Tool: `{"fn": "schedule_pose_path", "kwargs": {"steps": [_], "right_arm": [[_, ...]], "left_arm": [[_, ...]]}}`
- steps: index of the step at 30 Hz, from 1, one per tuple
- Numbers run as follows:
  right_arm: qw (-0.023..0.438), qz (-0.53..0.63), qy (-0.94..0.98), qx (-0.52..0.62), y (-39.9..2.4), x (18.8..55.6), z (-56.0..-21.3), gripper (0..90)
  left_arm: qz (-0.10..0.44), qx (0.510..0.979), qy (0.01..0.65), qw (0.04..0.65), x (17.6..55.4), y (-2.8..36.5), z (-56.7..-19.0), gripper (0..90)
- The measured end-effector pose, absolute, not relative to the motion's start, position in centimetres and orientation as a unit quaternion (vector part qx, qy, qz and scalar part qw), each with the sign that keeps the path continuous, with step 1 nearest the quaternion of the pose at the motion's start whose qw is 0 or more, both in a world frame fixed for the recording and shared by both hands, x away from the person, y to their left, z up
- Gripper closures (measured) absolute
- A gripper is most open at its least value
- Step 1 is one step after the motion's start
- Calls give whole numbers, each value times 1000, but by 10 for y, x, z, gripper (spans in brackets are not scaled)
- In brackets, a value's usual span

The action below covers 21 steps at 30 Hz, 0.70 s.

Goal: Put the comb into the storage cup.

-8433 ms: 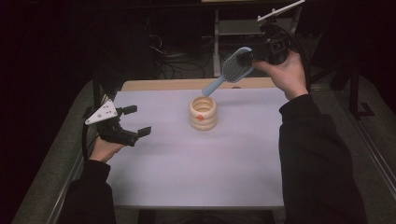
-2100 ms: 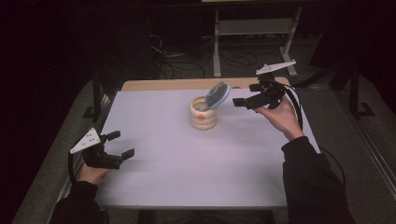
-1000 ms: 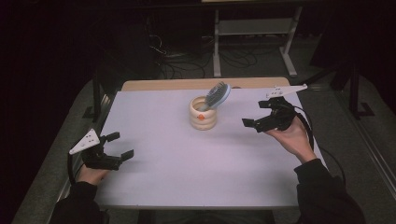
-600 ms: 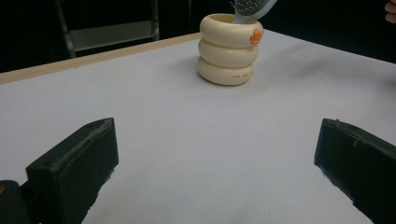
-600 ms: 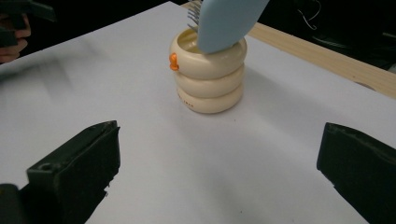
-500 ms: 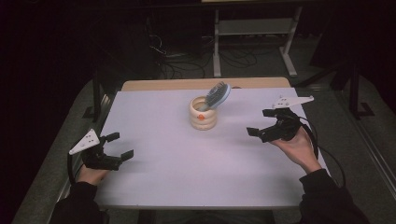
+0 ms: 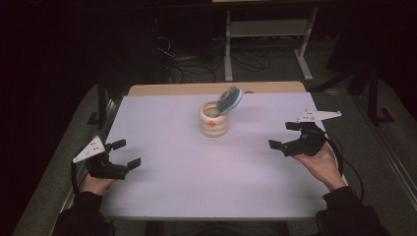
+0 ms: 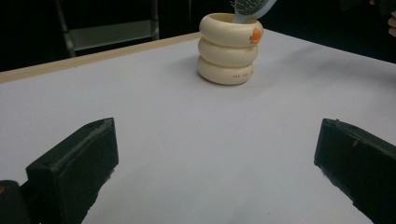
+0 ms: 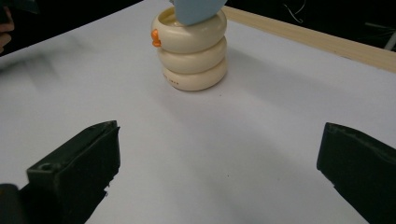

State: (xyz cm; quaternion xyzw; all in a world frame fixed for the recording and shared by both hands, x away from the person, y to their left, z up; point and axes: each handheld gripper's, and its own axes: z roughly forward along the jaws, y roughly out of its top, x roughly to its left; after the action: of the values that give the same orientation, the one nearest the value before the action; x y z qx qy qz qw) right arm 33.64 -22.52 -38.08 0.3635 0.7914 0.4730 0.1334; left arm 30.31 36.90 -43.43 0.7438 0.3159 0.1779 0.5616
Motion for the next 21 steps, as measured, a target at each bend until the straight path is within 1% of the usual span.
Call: {"fn": "schedule_pose_path", "kwargs": {"steps": [21], "right_arm": [[147, 474, 775, 391, -249, 313, -411, 0]], "left_arm": [[176, 749, 320, 553, 304, 368, -437, 0]]}}
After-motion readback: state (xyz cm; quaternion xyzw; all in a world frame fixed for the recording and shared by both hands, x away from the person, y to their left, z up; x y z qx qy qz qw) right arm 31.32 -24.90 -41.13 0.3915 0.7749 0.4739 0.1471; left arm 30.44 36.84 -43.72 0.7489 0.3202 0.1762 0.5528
